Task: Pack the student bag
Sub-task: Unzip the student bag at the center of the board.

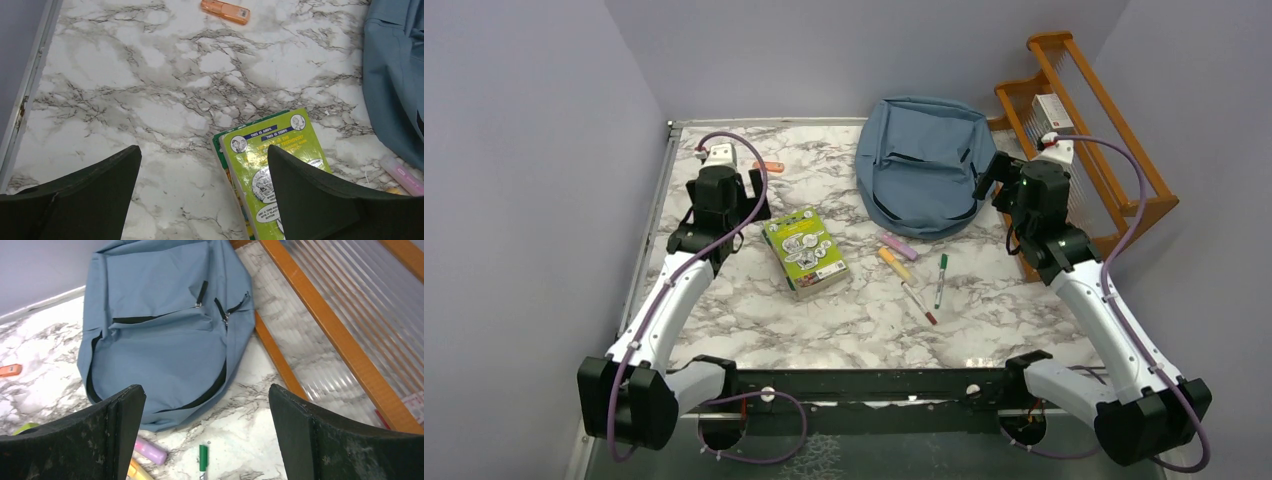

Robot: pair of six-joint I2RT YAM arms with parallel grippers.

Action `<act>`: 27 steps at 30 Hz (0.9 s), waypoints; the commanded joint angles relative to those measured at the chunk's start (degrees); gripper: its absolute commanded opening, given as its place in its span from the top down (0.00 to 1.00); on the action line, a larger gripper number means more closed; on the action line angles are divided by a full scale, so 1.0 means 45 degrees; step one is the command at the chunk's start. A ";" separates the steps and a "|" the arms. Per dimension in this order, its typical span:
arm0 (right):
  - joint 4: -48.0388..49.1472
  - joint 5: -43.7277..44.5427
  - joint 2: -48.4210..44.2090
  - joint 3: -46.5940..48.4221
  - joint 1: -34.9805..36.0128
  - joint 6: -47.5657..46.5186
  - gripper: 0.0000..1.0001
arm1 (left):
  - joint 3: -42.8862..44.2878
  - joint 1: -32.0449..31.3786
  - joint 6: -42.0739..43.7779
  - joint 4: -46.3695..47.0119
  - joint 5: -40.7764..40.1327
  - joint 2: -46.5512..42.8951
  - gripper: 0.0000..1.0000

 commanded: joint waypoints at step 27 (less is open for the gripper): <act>-0.1227 -0.6692 0.4871 0.3345 -0.0522 -0.2844 0.00 | -0.0634 0.0328 -0.0340 0.2559 0.2164 0.0353 0.01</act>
